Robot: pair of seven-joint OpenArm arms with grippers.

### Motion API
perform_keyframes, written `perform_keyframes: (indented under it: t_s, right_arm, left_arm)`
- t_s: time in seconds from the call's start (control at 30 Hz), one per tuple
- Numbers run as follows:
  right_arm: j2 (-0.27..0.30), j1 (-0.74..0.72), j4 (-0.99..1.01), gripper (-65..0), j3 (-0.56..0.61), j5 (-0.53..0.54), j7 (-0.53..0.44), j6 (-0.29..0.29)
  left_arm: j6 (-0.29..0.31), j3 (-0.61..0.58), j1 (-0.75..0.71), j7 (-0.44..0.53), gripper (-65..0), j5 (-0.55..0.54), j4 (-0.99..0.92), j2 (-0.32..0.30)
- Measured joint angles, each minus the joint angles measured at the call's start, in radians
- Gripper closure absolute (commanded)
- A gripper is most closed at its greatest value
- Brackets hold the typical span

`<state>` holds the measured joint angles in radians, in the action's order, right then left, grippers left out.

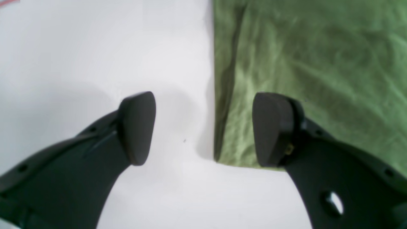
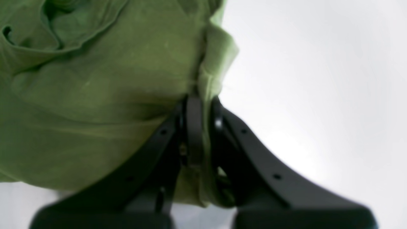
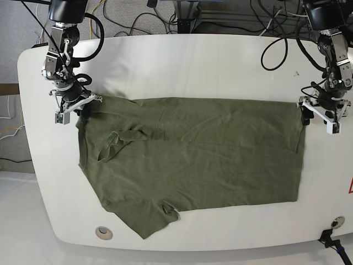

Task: Fold the T-shirt properly
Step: 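Pull the shirt back toward the robot with both grippers, then release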

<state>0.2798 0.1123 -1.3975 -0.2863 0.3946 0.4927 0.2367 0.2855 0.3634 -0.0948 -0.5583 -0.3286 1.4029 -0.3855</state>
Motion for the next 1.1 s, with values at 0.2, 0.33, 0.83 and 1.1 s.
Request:
perform_keyframes:
  t_s: [0.2,0.33,0.83,1.1]
  right_arm:
    - [-0.020,0.002,-0.004,0.0,-0.001,-0.006,-0.011,0.024]
    - [-0.023,0.002,-0.004,0.0,-0.001,-0.006,-0.007,0.061]
    - [-0.051,0.039,-0.020,0.0,-0.001,0.005,-0.019,0.079]
    - [-0.027,0.248,-0.190,0.0,-0.003,0.002,-0.011,0.076]
  left_arm:
    - [-0.003,-0.050,0.047,0.002,-44.7,0.000,-0.109,-0.003]
    - [0.005,-0.084,0.047,0.005,-44.7,-0.008,-0.115,0.008]
    - [0.004,-0.103,0.009,0.052,0.0,-0.016,-0.104,0.015]
    - [-0.006,-0.094,-0.206,0.055,0.0,-0.011,0.087,0.008]
